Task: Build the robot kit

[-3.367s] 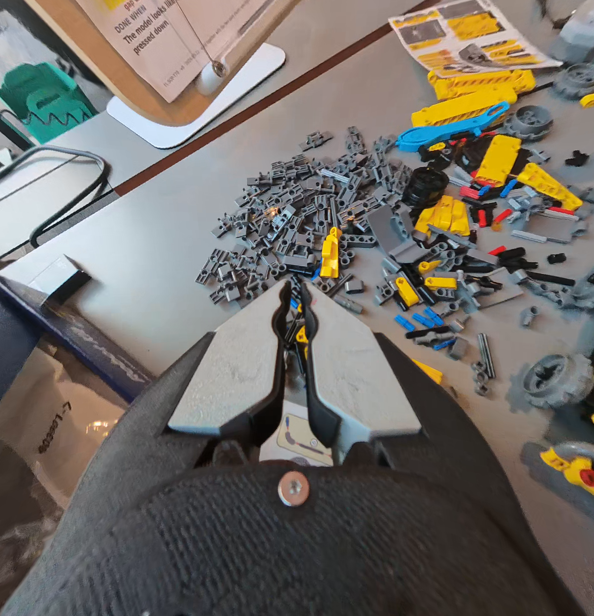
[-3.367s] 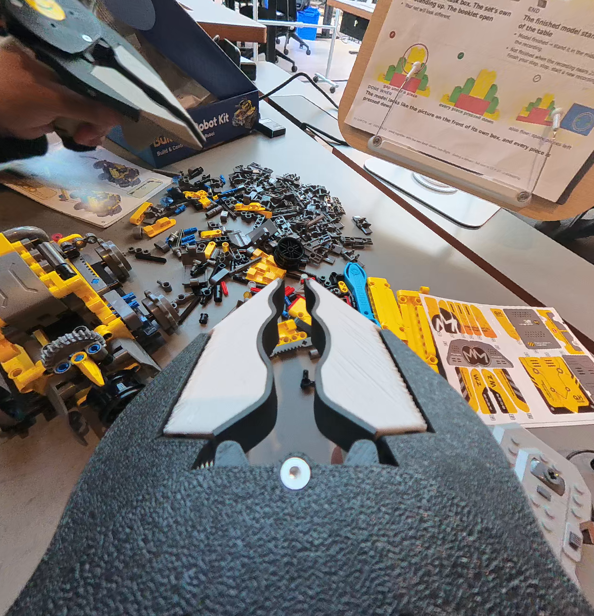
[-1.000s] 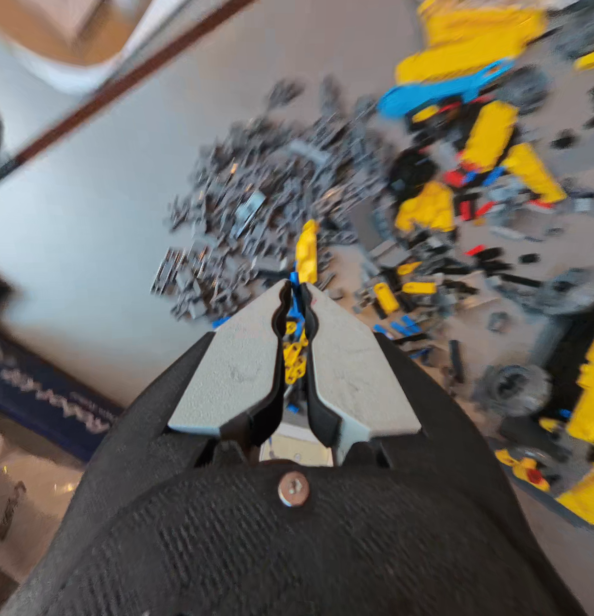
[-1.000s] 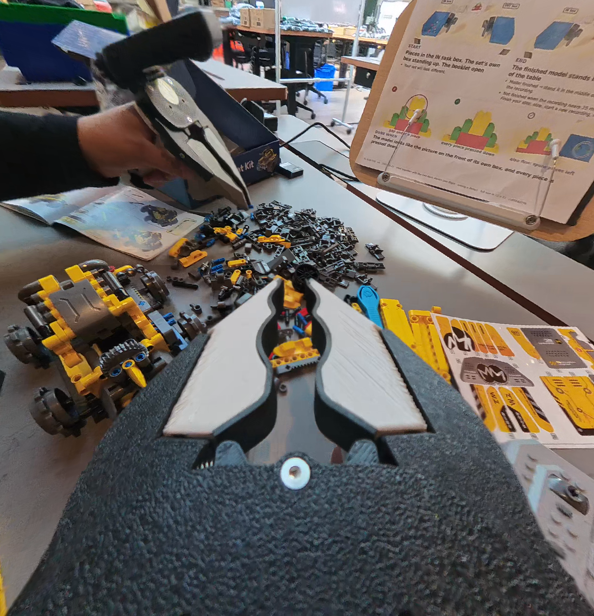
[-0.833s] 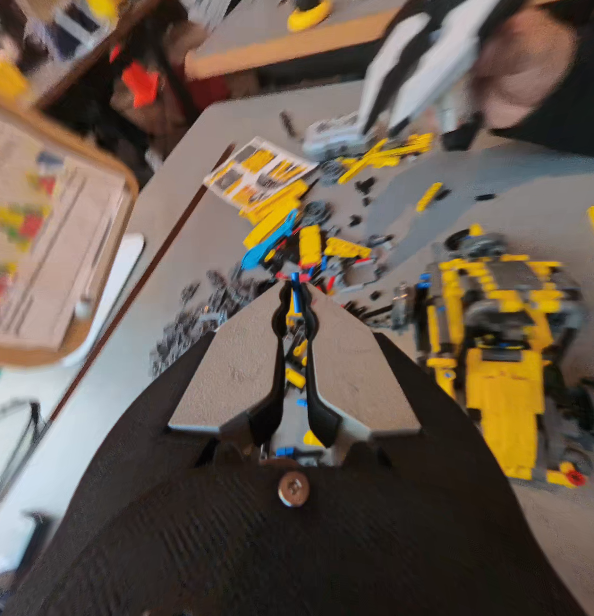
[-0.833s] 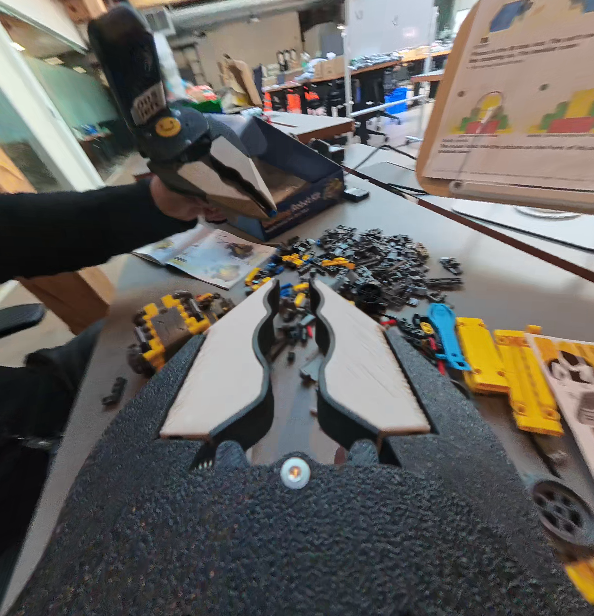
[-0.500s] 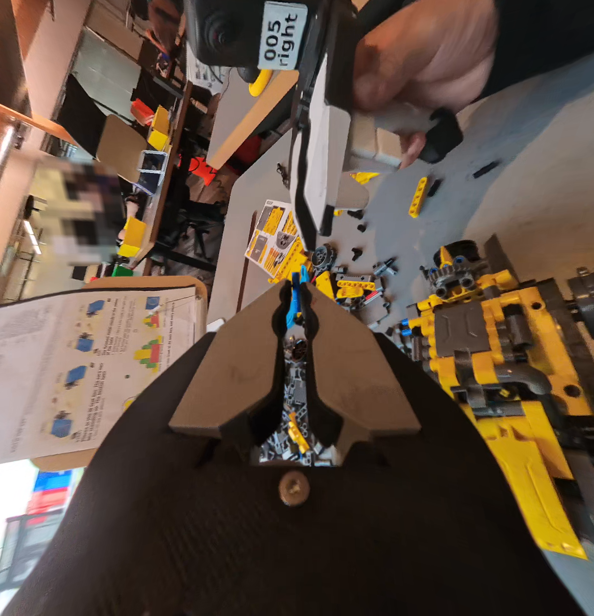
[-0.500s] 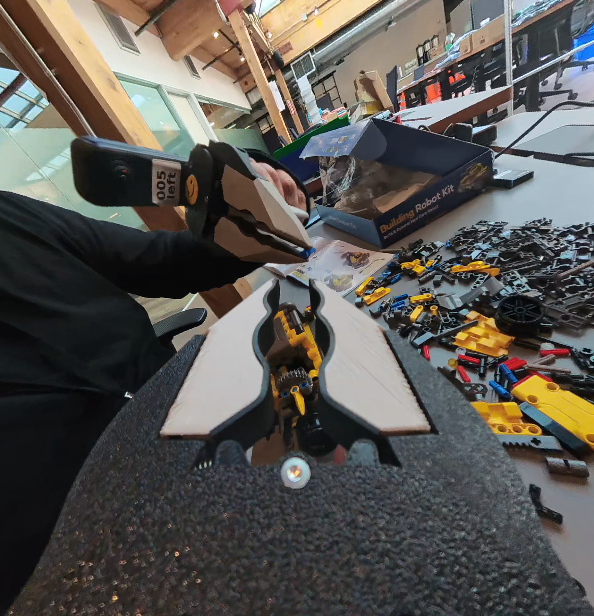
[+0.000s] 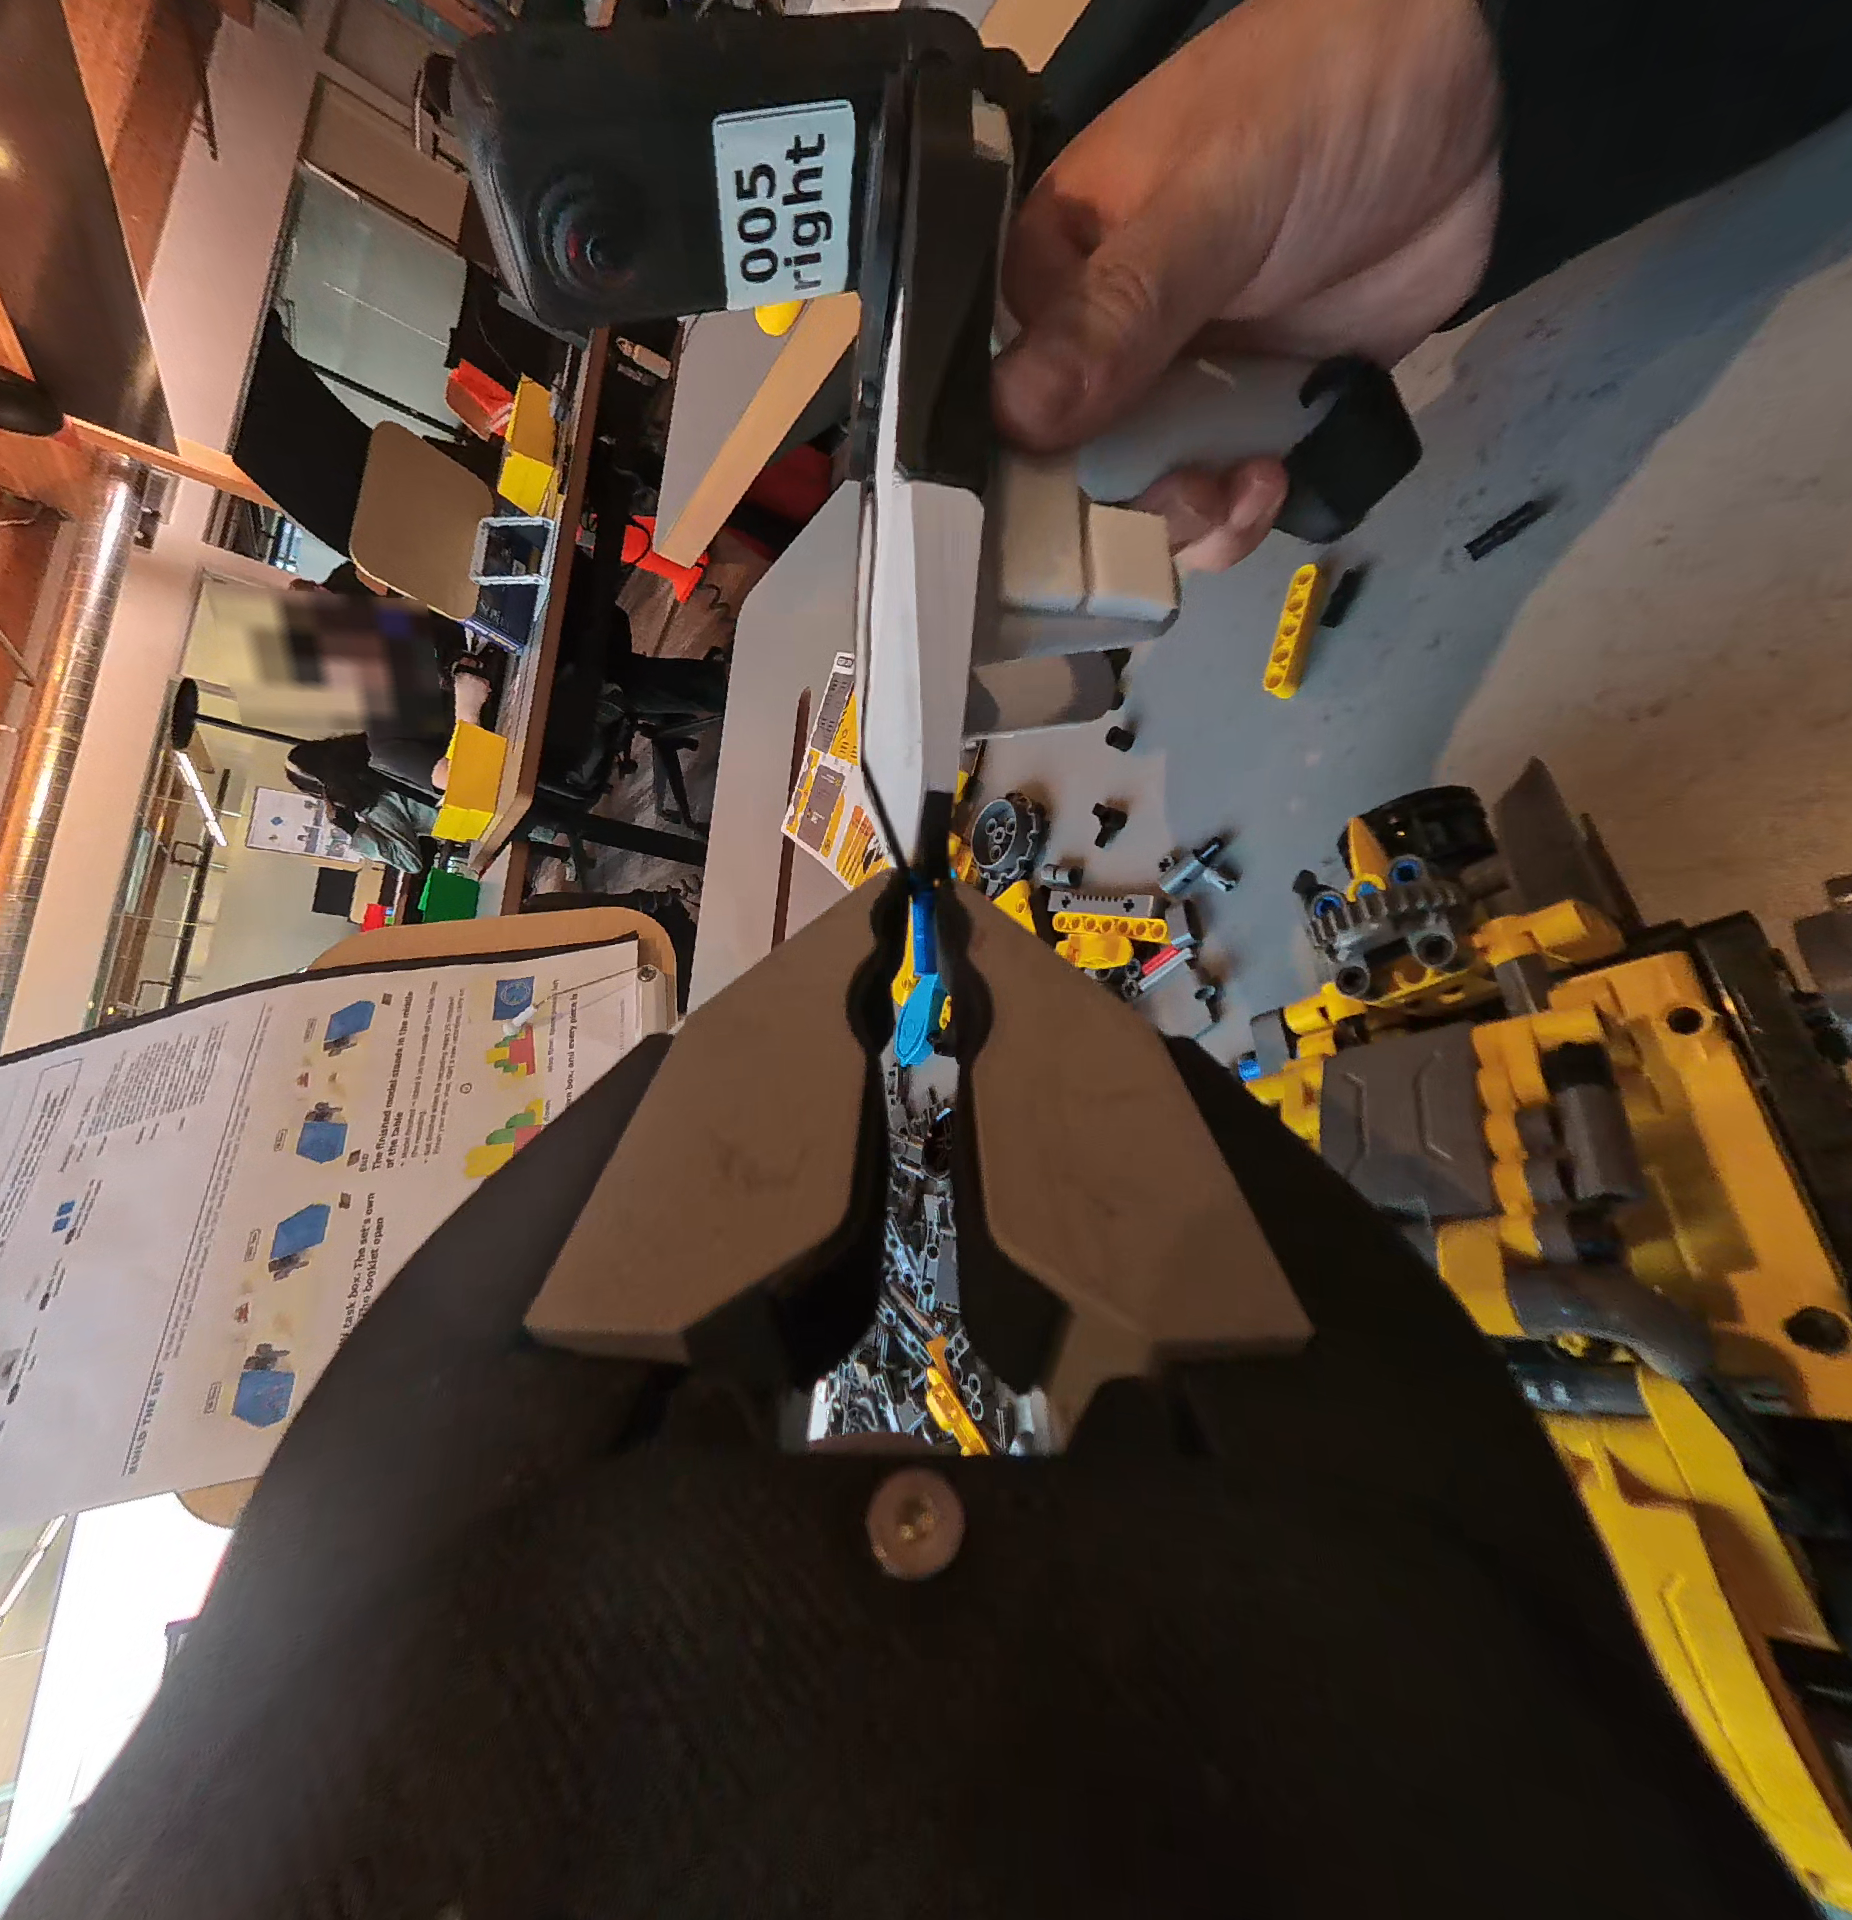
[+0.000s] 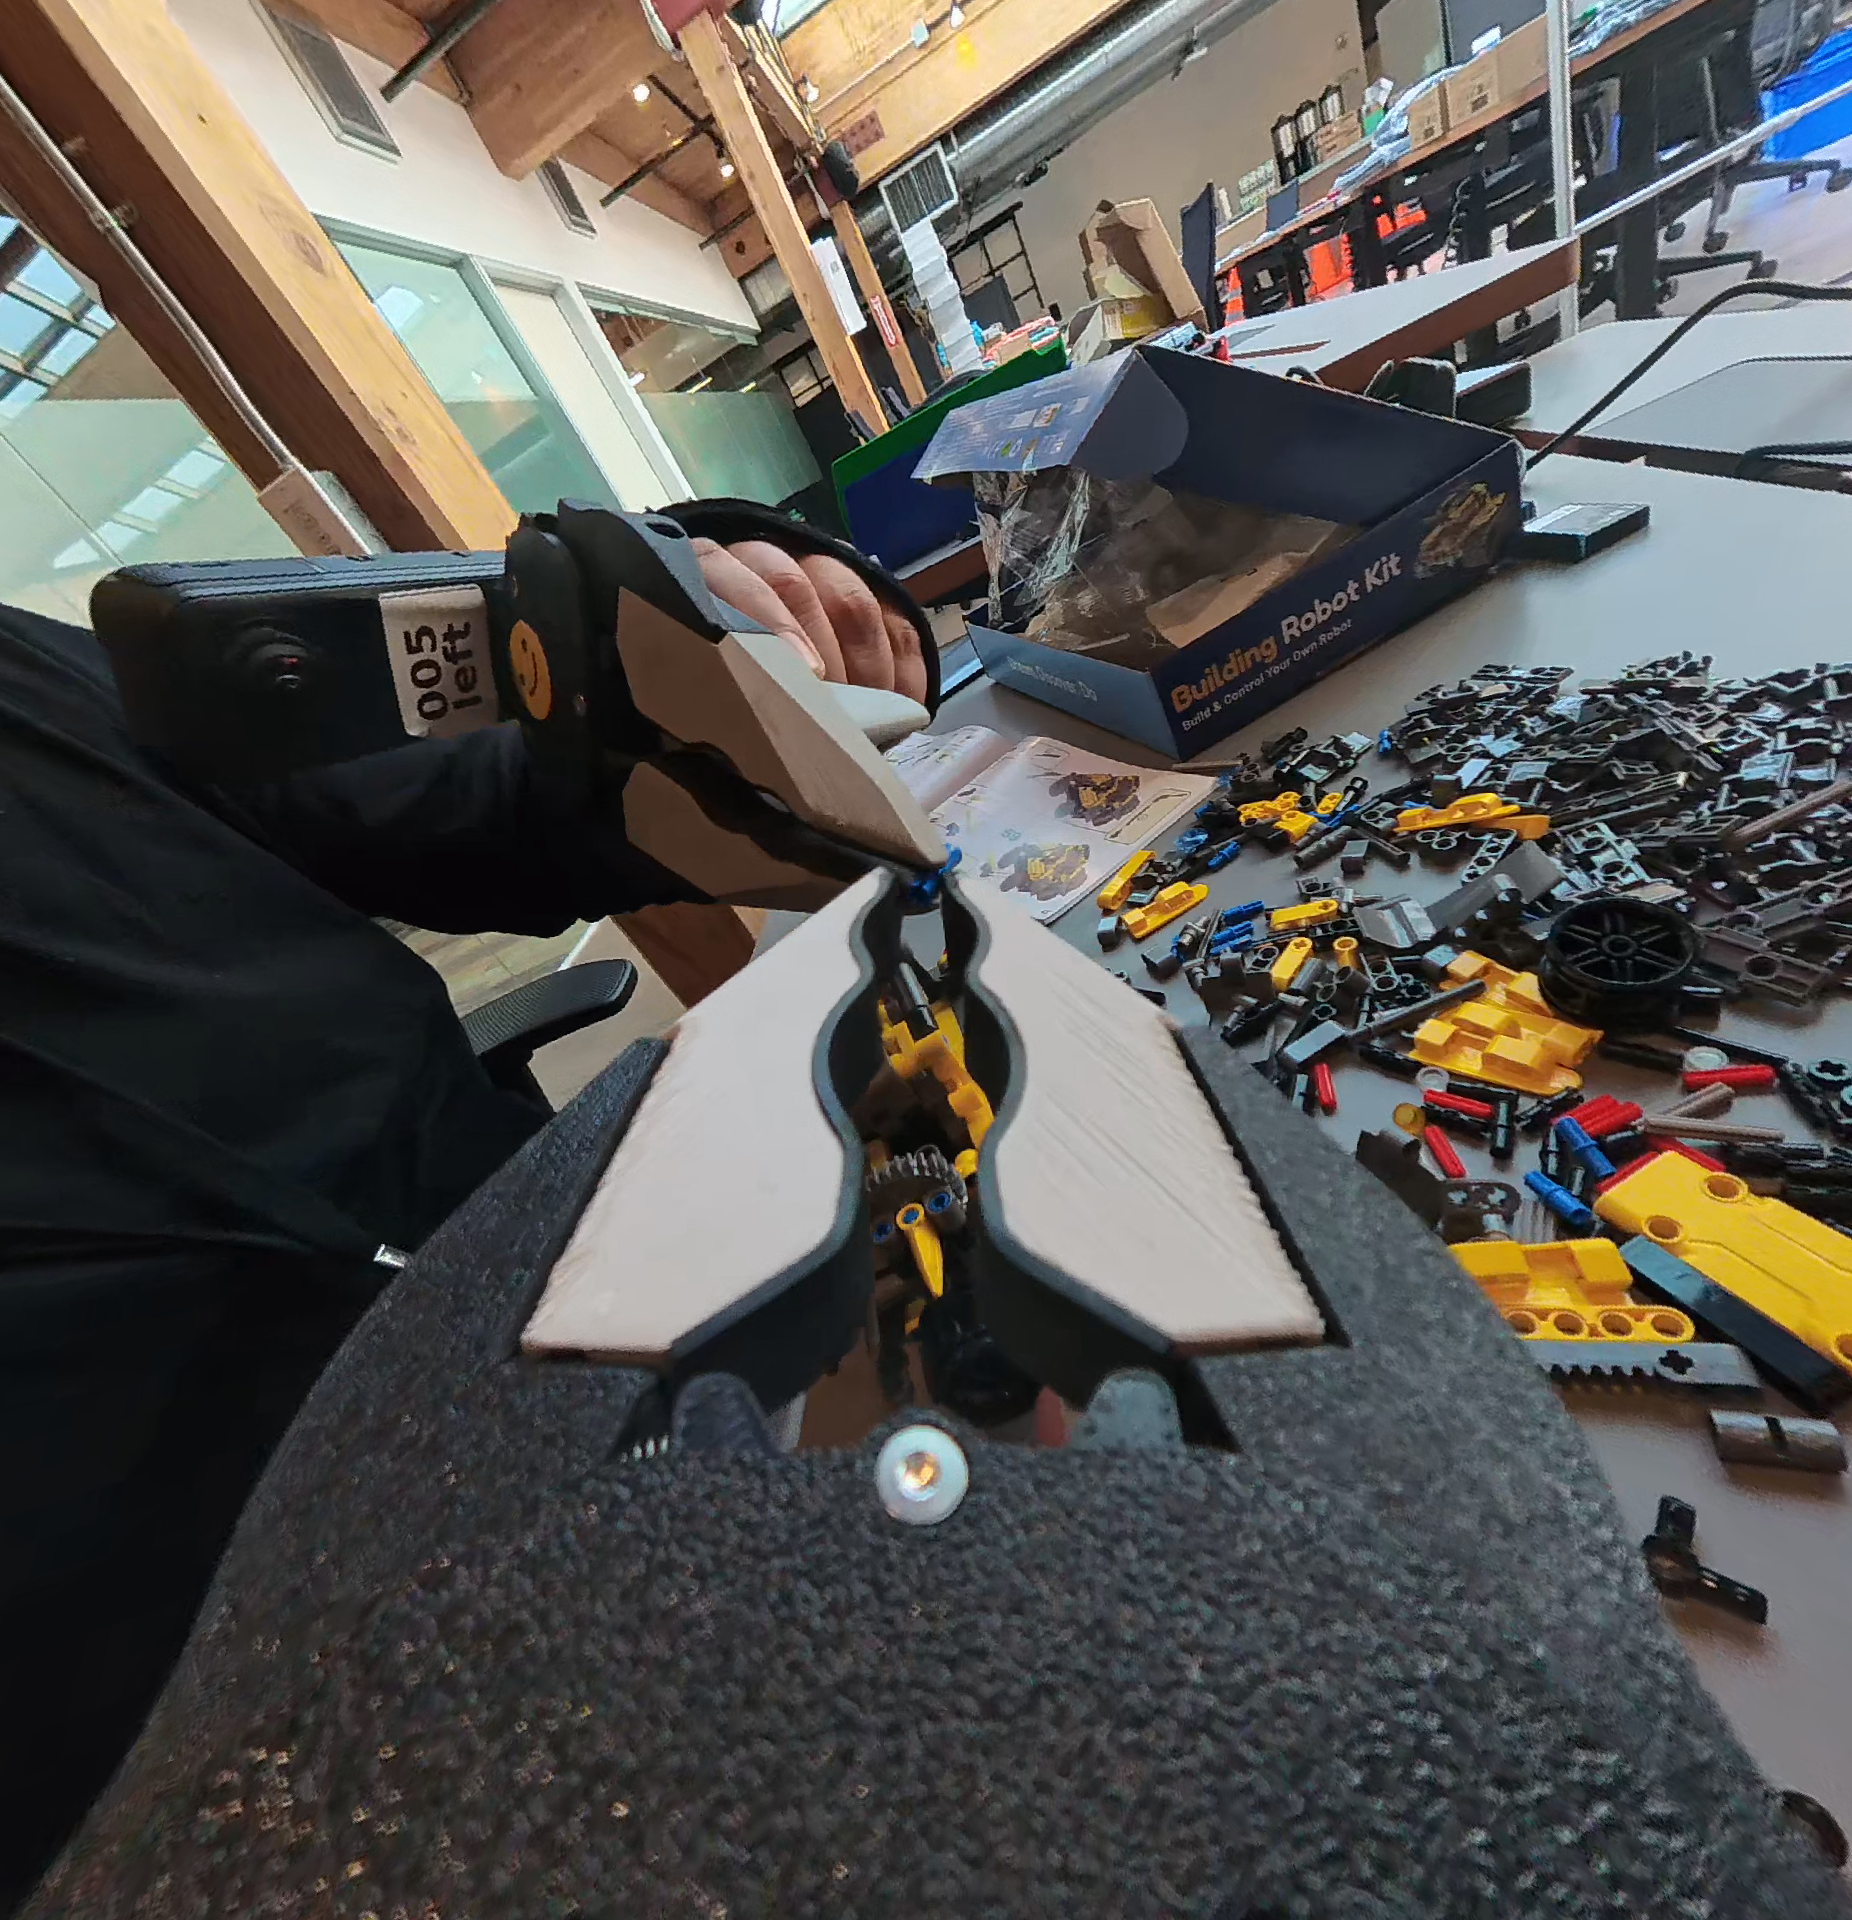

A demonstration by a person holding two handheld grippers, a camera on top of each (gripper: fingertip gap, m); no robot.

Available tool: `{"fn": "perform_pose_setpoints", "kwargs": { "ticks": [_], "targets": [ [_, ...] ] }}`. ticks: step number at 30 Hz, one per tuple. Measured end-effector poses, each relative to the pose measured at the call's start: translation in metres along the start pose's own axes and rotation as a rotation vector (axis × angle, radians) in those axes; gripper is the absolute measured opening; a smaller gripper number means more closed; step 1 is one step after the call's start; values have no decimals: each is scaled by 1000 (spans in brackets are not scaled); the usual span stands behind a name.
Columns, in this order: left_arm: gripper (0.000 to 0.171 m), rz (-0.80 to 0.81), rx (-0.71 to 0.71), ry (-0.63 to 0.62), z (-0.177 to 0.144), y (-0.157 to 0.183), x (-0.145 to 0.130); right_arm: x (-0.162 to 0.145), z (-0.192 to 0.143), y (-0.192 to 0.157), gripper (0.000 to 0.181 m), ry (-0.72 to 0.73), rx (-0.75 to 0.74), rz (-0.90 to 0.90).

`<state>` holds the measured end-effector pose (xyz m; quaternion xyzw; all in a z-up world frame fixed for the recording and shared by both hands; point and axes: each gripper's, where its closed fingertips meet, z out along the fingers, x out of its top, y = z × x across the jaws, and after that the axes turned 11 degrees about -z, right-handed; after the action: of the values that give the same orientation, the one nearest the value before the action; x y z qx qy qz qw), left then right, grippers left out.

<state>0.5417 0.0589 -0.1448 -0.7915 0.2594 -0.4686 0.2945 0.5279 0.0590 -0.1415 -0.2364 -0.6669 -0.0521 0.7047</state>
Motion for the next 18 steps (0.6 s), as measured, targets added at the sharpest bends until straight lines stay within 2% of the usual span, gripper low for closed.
{"fn": "perform_pose_setpoints", "kwargs": {
  "ticks": [4, 6, 9, 10, 14, 18],
  "targets": [
    [2, -55, -26, 9, 1, 2, -1, -2, -1, 1, 5, -6, 5, 12],
    [4, -121, -102, -7, 1, 12, -3, -8, -3, 1, 4, -67, 2, 0],
    [22, -283, -252, 21, -10, 26, 0, -25, -16, -2, 4, -215, -1, -30],
    [21, -339, -271, 41, -17, 26, 0, -30, -23, -6, 4, -262, 14, -41],
    [22, -509, -261, 70, -40, 19, -16, -71, -51, -37, 4, -519, 154, -125],
    [20, -580, -200, -7, -56, 19, -52, -118, -64, -56, 4, -745, 260, -157]
  ]
}}
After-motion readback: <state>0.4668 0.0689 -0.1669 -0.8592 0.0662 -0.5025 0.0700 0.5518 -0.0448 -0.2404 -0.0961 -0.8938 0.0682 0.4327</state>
